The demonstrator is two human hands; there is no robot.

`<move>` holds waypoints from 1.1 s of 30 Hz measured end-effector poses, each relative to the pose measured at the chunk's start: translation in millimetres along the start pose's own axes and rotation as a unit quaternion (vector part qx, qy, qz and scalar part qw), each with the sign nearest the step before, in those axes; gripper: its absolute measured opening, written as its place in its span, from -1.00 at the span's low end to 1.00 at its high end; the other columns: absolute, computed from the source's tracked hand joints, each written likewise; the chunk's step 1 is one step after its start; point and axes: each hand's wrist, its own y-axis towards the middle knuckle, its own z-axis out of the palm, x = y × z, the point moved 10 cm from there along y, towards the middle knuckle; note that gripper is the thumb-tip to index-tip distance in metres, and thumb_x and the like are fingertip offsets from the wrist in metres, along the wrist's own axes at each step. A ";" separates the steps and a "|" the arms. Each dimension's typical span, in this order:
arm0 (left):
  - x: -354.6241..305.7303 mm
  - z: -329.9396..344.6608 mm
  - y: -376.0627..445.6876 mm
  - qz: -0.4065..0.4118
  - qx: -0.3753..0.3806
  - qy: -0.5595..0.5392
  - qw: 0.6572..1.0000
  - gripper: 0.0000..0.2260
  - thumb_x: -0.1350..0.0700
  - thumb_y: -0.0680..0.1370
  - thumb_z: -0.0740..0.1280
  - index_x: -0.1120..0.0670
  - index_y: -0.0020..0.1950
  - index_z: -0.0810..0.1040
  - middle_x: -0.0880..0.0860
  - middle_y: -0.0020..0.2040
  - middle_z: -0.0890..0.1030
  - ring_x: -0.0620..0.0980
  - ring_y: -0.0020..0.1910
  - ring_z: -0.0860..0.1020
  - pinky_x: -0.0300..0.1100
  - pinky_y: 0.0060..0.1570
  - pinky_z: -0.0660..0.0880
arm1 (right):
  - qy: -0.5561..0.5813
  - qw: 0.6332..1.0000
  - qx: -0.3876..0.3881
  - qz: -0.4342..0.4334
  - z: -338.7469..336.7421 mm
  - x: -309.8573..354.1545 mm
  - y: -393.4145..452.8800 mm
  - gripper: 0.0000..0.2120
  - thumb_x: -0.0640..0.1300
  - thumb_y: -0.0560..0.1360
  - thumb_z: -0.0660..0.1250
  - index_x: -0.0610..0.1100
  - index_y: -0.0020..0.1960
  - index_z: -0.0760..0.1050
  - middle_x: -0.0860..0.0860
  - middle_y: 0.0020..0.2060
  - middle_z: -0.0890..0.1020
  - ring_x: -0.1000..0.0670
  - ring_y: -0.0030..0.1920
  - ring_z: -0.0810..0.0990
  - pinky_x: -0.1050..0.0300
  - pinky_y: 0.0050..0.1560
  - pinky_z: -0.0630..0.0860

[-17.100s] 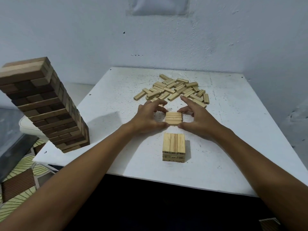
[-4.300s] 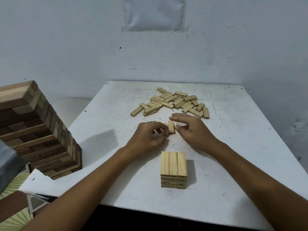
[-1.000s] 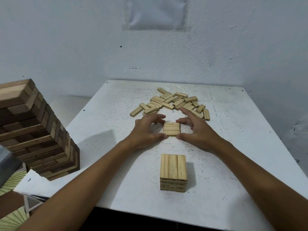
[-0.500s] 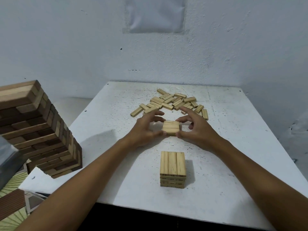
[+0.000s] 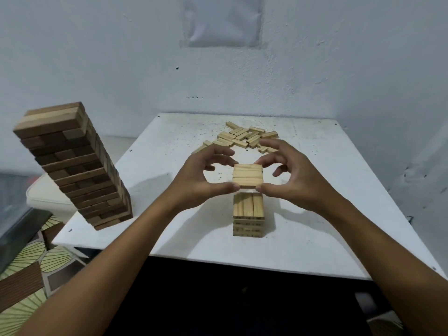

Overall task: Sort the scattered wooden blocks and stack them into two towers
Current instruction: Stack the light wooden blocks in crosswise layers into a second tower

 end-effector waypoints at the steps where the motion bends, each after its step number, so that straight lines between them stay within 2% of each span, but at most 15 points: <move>1: 0.3 1.8 -6.2 -0.002 0.000 -0.007 1.000 -0.46 -0.10 0.25 0.54 -0.07 0.17 0.50 -0.16 0.04 0.67 -0.17 0.15 0.57 -0.18 0.10 0.46 | 0.001 1.000 0.004 0.002 2.1 0.7 -5.8 -0.27 -0.03 0.24 0.52 0.19 0.33 0.31 0.12 0.00 0.65 0.09 0.13 0.55 0.08 0.02 0.48; 10: 8.0 15.0 -36.2 -0.023 0.003 -0.036 0.999 -0.48 -0.09 0.24 0.53 -0.06 0.16 0.51 -0.14 0.03 0.67 -0.10 0.13 0.57 -0.13 0.12 0.45 | 0.006 1.000 0.011 0.018 14.9 -3.0 -33.4 -0.26 -0.06 0.23 0.51 0.14 0.36 0.33 0.12 -0.01 0.65 0.10 0.13 0.54 0.07 0.05 0.48; 26: 13.5 21.7 -44.1 -0.028 0.007 -0.024 0.999 -0.52 -0.10 0.27 0.51 -0.11 0.17 0.53 -0.17 0.06 0.64 -0.11 0.13 0.55 -0.04 0.16 0.49 | 0.006 1.000 0.009 0.027 19.1 -9.0 -41.2 -0.26 -0.05 0.25 0.52 0.18 0.36 0.31 0.15 0.03 0.64 0.10 0.15 0.52 0.10 0.05 0.48; 30: 14.6 23.2 -44.9 -0.029 0.010 -0.032 0.999 -0.49 -0.12 0.28 0.50 -0.09 0.20 0.53 -0.17 0.10 0.63 -0.14 0.15 0.54 -0.04 0.18 0.49 | -0.010 0.999 0.016 0.032 19.7 -11.3 -41.8 -0.25 -0.11 0.31 0.57 0.14 0.40 0.30 0.16 0.08 0.61 0.12 0.17 0.51 0.06 0.10 0.50; 33: 15.2 26.0 -48.0 -0.038 0.006 -0.050 0.998 -0.43 -0.20 0.34 0.42 -0.12 0.33 0.47 -0.18 0.27 0.55 -0.19 0.29 0.47 -0.12 0.27 0.44 | 0.019 0.998 -0.005 0.056 19.4 -12.1 -43.2 -0.32 0.06 0.37 0.42 0.07 0.44 0.30 0.16 0.24 0.54 0.18 0.25 0.47 0.14 0.22 0.44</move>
